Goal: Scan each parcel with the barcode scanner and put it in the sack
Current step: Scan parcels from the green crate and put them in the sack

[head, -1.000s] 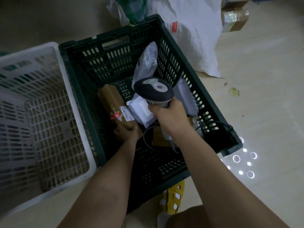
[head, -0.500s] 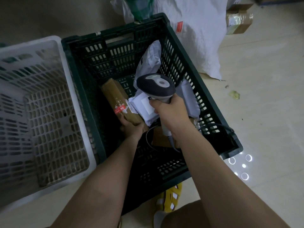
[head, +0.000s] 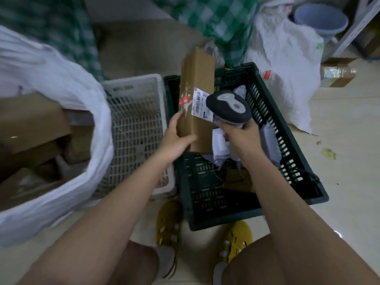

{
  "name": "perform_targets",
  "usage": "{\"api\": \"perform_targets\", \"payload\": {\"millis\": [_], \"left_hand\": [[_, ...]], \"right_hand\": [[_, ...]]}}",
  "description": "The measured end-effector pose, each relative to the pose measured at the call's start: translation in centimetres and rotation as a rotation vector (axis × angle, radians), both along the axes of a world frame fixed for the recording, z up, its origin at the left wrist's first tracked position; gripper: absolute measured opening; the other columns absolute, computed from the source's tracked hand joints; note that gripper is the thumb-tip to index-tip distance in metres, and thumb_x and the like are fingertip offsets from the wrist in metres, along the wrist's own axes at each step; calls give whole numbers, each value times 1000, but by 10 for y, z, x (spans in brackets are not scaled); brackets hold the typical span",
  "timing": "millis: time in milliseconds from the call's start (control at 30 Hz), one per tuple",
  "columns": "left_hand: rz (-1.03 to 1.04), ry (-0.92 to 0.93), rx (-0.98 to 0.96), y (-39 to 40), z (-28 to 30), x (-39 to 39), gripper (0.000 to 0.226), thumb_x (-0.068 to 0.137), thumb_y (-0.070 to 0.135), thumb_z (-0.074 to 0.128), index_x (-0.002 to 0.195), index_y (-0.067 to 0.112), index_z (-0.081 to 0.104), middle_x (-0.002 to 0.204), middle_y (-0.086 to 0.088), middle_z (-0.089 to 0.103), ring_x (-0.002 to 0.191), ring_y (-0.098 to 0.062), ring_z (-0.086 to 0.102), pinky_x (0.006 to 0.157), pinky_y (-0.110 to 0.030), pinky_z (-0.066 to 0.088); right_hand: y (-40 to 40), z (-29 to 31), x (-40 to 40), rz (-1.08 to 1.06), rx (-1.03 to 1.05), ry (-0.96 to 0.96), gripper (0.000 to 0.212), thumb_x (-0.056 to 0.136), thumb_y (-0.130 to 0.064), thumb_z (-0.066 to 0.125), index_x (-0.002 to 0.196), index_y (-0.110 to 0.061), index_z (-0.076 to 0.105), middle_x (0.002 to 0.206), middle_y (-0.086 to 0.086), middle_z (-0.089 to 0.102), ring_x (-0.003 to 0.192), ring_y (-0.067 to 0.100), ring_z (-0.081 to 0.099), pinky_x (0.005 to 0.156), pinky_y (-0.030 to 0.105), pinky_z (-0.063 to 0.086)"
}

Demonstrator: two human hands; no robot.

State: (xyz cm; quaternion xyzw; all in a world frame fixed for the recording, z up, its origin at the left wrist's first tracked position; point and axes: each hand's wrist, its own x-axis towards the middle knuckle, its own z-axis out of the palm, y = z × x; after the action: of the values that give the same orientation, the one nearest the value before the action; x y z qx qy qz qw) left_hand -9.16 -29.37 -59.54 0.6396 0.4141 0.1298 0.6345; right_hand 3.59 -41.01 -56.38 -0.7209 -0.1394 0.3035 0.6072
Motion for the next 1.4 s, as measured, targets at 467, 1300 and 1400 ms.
{"api": "perform_targets", "payload": {"millis": [467, 1300, 1400], "left_hand": [[-171, 103, -6, 21, 26, -82, 70, 92, 14, 57, 149, 39, 26, 134, 3, 49, 106, -11, 58, 75, -22, 52], [-243, 116, 27, 28, 18, -86, 69, 91, 9, 59, 144, 44, 32, 131, 9, 49, 106, 0, 53, 84, -22, 49], [-245, 118, 24, 28, 17, -85, 69, 91, 9, 59, 144, 44, 32, 132, 8, 49, 109, -1, 52, 86, -23, 49]], "right_hand": [[-40, 33, -47, 438, -282, -309, 9, 82, -18, 74, 87, -16, 66, 84, -1, 68, 77, 4, 59, 73, 34, 52], [-50, 54, -24, 452, -316, -587, 28, 84, -7, 66, 98, 17, 58, 93, 31, 65, 91, 45, 59, 80, 57, 48], [-51, 56, -25, 478, -329, -597, 26, 85, -6, 64, 97, 16, 60, 93, 30, 66, 92, 45, 60, 80, 58, 48]]}}
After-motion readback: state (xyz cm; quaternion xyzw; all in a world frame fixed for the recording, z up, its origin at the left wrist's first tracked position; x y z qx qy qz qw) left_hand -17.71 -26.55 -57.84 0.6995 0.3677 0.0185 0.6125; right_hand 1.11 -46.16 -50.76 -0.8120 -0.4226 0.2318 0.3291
